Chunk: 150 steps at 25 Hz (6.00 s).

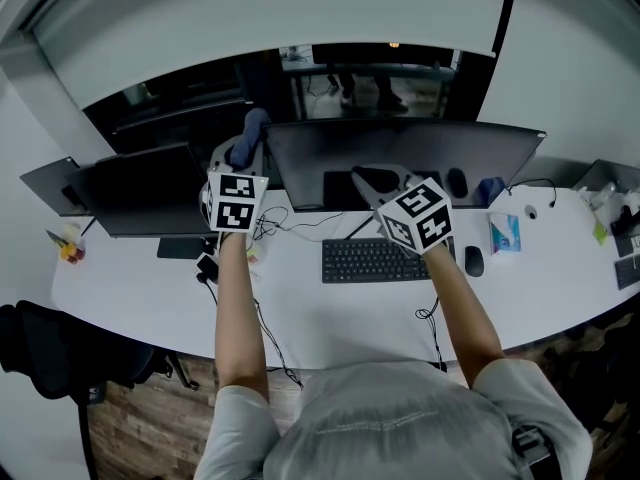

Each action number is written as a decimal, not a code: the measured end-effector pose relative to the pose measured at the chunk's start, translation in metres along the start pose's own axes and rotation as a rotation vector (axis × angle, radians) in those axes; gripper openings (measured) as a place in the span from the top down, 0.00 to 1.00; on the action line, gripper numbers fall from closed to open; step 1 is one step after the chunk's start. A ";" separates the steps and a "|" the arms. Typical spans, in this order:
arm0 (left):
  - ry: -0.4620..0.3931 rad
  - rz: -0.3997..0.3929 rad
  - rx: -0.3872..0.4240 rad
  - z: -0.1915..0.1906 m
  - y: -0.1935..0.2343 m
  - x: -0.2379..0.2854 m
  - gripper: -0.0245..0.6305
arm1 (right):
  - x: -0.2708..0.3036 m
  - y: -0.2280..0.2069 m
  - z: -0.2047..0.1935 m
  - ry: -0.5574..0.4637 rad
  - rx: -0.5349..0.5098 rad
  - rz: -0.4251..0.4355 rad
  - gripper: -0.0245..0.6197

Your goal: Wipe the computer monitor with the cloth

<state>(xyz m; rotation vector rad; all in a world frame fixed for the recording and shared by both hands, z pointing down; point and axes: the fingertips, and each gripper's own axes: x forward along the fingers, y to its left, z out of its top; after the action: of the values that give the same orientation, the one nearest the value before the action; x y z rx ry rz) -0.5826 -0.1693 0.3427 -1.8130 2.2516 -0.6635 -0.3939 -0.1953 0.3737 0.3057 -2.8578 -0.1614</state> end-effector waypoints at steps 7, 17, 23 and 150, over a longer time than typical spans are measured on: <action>0.002 -0.032 -0.011 -0.004 -0.010 0.005 0.88 | 0.000 -0.003 -0.010 0.016 -0.008 0.000 0.95; 0.091 -0.068 -0.069 -0.039 -0.032 0.013 0.88 | 0.005 -0.003 -0.031 0.045 -0.018 0.003 0.95; 0.165 -0.078 -0.074 -0.074 -0.050 0.019 0.88 | 0.006 -0.006 -0.038 0.032 -0.015 -0.019 0.95; -0.073 -0.776 -1.527 0.211 -0.589 0.184 0.88 | -0.399 -0.344 -0.222 0.083 0.295 -0.567 0.95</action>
<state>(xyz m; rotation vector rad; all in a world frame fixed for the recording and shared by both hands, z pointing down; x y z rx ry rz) -0.0232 -0.4883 0.4428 -3.1438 1.8856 1.5345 0.1084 -0.4593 0.4417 1.1467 -2.6292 0.1674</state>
